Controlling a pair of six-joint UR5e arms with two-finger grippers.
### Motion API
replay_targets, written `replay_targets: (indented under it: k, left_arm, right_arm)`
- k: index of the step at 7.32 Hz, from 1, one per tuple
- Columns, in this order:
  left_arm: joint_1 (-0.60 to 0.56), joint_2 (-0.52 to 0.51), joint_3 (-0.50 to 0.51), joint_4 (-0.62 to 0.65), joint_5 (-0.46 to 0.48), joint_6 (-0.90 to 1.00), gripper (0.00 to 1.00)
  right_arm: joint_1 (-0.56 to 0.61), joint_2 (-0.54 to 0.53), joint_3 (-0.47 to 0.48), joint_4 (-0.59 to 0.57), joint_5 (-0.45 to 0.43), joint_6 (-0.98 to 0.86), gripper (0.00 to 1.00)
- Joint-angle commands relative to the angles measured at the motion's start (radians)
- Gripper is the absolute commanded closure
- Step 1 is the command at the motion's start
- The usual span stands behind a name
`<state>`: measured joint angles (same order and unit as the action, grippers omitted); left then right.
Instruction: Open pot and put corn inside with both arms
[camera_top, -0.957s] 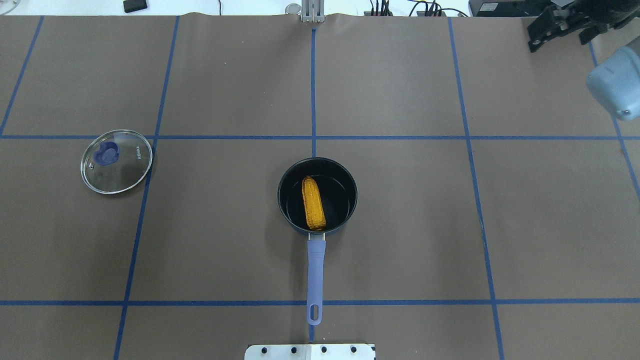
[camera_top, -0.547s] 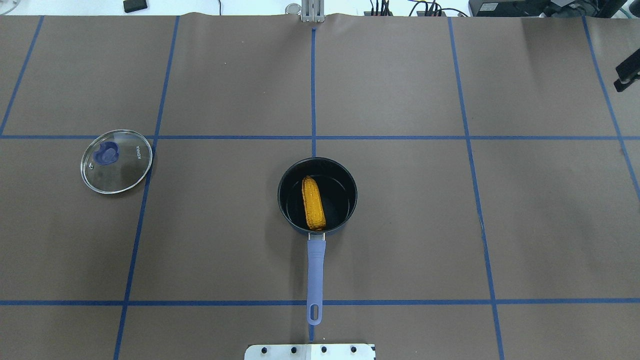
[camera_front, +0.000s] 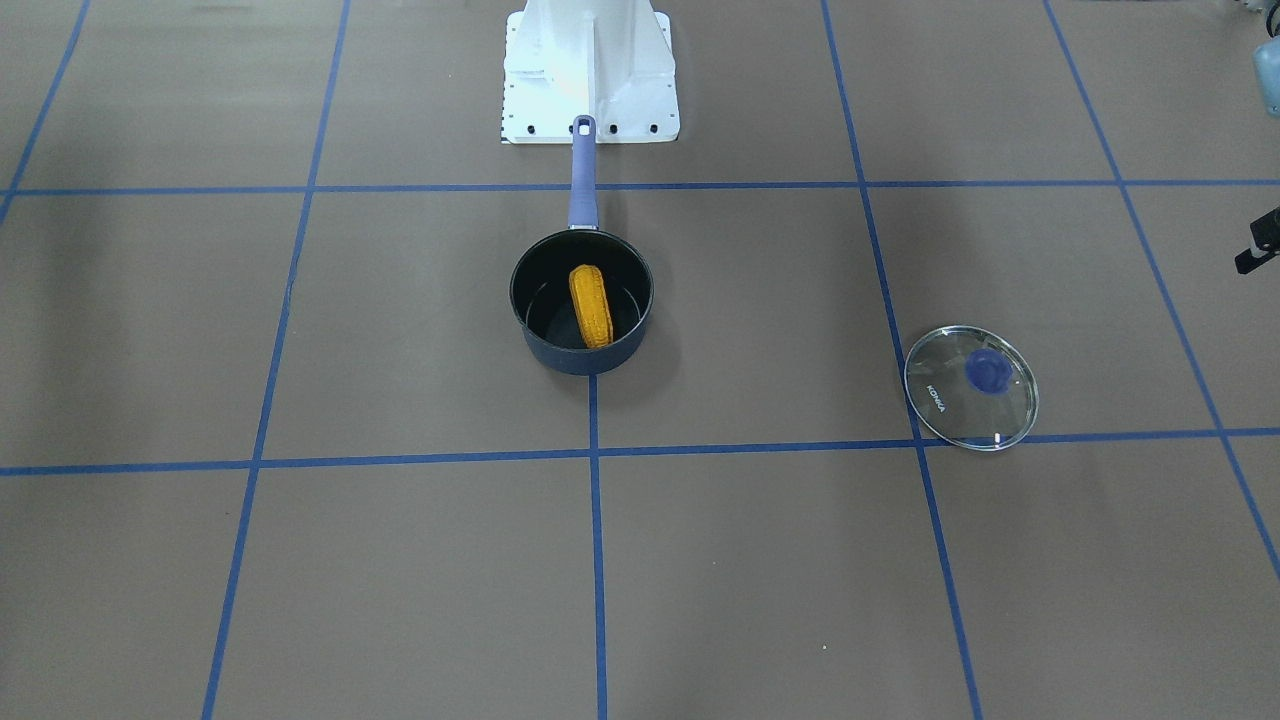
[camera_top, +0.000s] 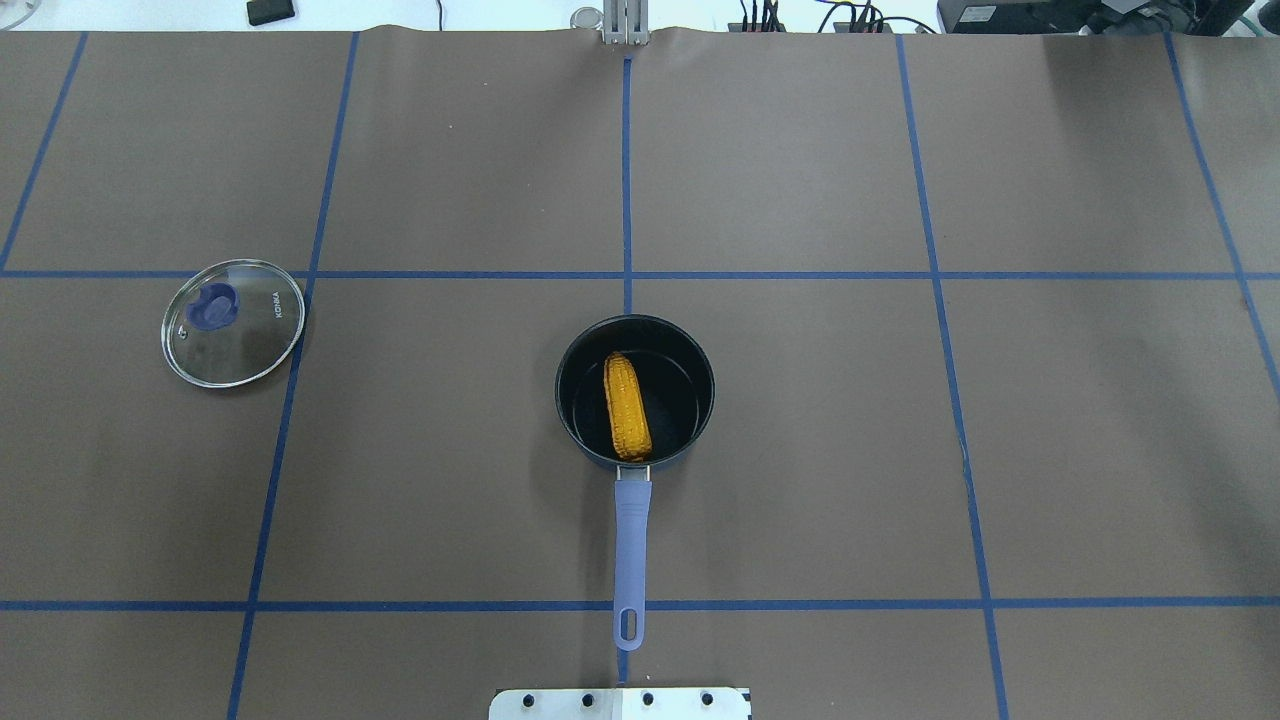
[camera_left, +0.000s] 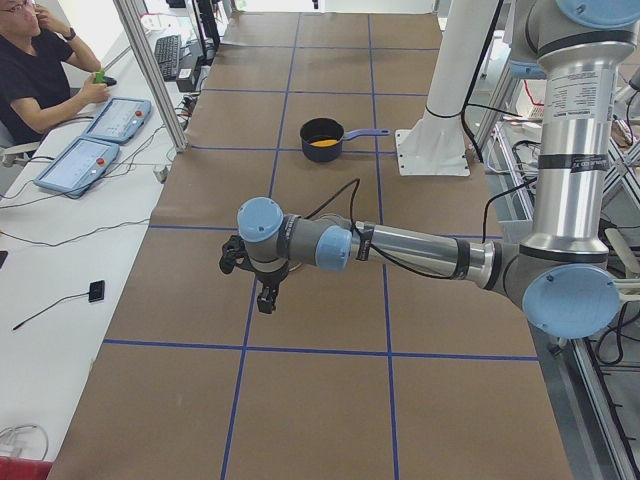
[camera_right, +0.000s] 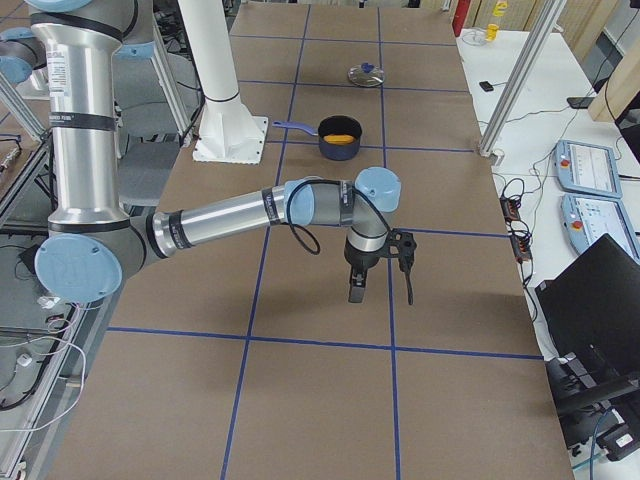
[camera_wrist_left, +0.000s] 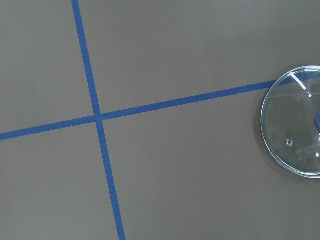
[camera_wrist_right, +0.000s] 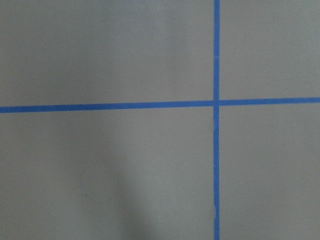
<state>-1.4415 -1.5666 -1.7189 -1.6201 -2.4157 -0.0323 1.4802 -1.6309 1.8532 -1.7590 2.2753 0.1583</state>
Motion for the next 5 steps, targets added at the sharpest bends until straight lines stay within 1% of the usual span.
replay_targets:
  k: [1, 2, 5]
  left_arm:
    - [0.0, -0.004, 0.007, 0.002, -0.002, 0.0, 0.01]
    - [0.0, -0.003, 0.007, 0.0, -0.002, 0.0, 0.01]
    - [0.0, 0.002, 0.007, 0.0, -0.002, 0.0, 0.01]
  right_arm:
    - [0.024, -0.102, -0.105, 0.235, 0.088, -0.003, 0.0]
    - [0.029, -0.104, -0.114, 0.254, 0.089, -0.003, 0.0]
    - [0.029, -0.102, -0.108, 0.256, 0.09, -0.003, 0.0]
